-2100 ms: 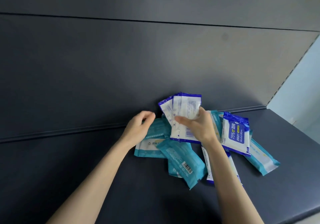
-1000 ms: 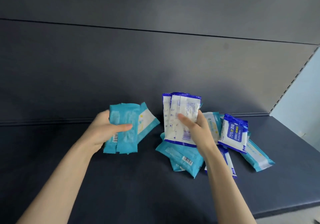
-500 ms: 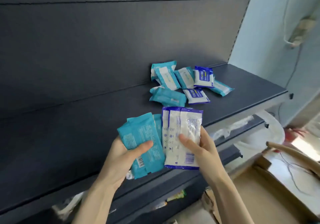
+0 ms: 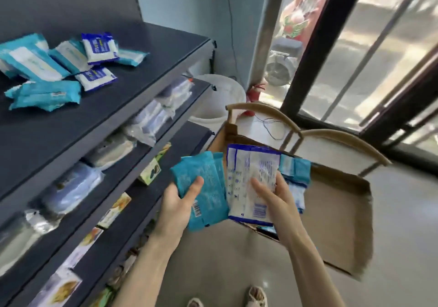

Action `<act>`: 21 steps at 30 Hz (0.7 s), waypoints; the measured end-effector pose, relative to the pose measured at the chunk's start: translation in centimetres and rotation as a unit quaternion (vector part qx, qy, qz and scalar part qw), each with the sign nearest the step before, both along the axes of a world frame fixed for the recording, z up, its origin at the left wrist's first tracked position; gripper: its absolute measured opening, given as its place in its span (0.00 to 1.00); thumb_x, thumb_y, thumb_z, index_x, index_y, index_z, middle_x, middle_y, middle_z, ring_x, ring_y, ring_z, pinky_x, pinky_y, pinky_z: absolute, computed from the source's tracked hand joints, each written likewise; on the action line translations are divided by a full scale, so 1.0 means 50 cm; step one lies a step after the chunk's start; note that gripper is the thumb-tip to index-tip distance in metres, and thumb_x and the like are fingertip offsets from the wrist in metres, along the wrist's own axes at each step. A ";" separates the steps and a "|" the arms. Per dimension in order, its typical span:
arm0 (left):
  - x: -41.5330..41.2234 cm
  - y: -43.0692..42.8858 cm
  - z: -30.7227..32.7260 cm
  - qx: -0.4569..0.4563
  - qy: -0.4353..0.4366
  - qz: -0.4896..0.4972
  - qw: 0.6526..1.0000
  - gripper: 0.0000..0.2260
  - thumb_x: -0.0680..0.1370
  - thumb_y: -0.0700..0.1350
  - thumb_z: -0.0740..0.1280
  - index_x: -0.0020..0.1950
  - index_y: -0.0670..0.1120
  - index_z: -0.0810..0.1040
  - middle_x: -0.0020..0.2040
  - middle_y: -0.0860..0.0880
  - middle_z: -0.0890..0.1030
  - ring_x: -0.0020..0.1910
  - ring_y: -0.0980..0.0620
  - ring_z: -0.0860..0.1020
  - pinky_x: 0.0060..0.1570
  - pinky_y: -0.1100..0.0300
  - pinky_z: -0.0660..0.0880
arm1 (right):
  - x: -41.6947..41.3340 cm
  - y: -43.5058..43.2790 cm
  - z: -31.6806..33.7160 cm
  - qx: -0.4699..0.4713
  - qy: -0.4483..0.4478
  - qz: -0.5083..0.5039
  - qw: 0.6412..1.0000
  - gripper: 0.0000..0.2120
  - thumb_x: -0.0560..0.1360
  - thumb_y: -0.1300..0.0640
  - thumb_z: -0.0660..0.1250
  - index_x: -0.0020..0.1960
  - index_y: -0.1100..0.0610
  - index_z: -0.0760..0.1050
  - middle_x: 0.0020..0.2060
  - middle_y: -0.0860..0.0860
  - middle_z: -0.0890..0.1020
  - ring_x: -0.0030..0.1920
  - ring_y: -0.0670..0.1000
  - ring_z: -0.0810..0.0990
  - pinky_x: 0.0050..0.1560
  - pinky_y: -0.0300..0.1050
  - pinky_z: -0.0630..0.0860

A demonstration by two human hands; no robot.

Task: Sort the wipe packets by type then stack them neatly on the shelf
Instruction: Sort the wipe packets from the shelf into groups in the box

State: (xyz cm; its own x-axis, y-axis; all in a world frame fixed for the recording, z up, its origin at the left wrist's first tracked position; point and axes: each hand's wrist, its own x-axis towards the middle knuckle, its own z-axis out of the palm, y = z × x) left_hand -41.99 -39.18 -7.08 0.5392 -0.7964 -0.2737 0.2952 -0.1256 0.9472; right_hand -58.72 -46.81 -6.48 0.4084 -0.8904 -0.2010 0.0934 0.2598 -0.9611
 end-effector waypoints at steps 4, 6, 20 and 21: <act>-0.149 -0.077 -0.039 0.009 -0.006 -0.084 0.996 0.14 0.70 0.49 0.70 0.54 0.48 0.77 0.50 0.48 0.84 0.49 0.48 0.83 0.48 0.47 0.79 | -0.163 -0.025 -0.034 0.017 0.003 -0.082 0.996 0.13 0.75 0.57 0.65 0.59 0.54 0.70 0.49 0.54 0.84 0.48 0.55 0.84 0.40 0.45 0.81; -0.226 -0.110 -0.063 0.022 -0.001 -0.103 0.994 0.14 0.69 0.50 0.70 0.53 0.49 0.76 0.49 0.48 0.84 0.49 0.48 0.83 0.47 0.48 0.80 | -0.241 -0.041 -0.053 0.029 0.016 -0.109 0.994 0.12 0.76 0.59 0.65 0.59 0.54 0.69 0.49 0.54 0.84 0.47 0.55 0.84 0.38 0.43 0.81; -0.451 -0.326 -0.204 0.113 0.027 -0.168 0.979 0.15 0.78 0.46 0.65 0.63 0.47 0.70 0.55 0.50 0.81 0.50 0.56 0.82 0.40 0.63 0.79 | -0.476 -0.212 -0.196 0.138 0.078 -0.172 0.972 0.15 0.77 0.57 0.66 0.61 0.53 0.66 0.51 0.53 0.81 0.45 0.52 0.85 0.37 0.44 0.81; -0.447 -0.346 -0.215 0.122 0.027 -0.167 0.978 0.15 0.78 0.46 0.65 0.63 0.47 0.70 0.55 0.50 0.81 0.50 0.56 0.82 0.40 0.62 0.79 | -0.475 -0.232 -0.209 0.146 0.079 -0.174 0.971 0.16 0.76 0.56 0.66 0.61 0.53 0.65 0.52 0.53 0.81 0.45 0.52 0.85 0.37 0.44 0.81</act>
State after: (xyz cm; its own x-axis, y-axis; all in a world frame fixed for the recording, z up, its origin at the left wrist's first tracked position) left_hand -64.32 -56.48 -17.84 0.2397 -0.8330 -0.4987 0.2476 -0.4443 0.8610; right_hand -82.45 -58.42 -16.93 0.0369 -0.8646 -0.5011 0.0812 0.5024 -0.8608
